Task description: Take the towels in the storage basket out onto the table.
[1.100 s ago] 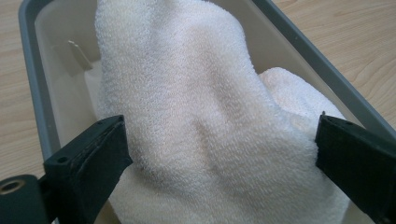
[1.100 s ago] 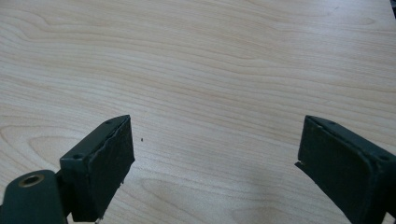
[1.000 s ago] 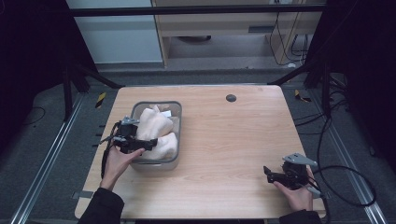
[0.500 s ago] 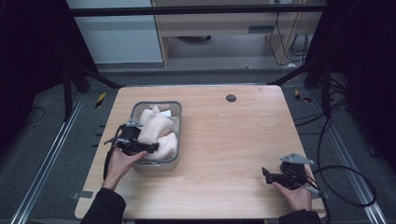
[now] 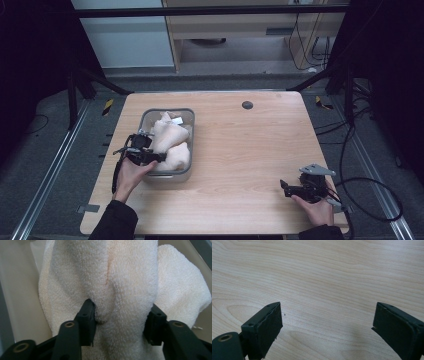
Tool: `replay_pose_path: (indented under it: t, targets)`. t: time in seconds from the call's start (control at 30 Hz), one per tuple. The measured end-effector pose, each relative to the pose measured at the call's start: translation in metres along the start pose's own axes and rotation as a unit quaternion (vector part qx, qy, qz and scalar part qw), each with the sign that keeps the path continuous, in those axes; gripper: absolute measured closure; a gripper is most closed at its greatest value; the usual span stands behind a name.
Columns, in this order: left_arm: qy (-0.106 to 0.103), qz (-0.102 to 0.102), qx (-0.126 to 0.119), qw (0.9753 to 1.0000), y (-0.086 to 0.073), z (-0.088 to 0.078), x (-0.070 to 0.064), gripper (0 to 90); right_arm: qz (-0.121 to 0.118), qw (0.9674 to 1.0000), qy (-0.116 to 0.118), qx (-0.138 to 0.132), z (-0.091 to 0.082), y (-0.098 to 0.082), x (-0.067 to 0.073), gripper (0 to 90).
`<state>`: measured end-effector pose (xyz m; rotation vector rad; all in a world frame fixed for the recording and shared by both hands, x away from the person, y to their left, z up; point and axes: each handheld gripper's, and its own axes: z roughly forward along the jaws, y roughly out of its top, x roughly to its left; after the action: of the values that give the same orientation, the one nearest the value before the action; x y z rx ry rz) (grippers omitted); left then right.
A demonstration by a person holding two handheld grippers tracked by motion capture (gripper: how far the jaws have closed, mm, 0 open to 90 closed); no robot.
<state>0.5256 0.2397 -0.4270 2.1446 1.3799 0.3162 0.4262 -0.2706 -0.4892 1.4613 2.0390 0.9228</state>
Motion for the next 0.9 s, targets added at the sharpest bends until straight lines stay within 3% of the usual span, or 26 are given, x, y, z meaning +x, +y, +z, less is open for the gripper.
replay_pose_path:
  t: [0.13,0.33,0.9]
  targets:
    - [0.006,0.007,-0.003,1.0,-0.001,-0.003,-0.003,62.5,-0.001,1.0,0.002,0.001,0.0,0.0,0.0,8.9]
    - [0.004,0.02,-0.027,0.9994,0.001,-0.018,-0.005,66.9,0.0,1.0,0.003,0.001,0.0,0.0,0.0,8.9]
    - [-0.005,0.035,-0.093,0.9951,0.021,-0.079,-0.014,68.1,0.001,1.0,0.003,0.002,0.0,0.0,-0.001,8.9]
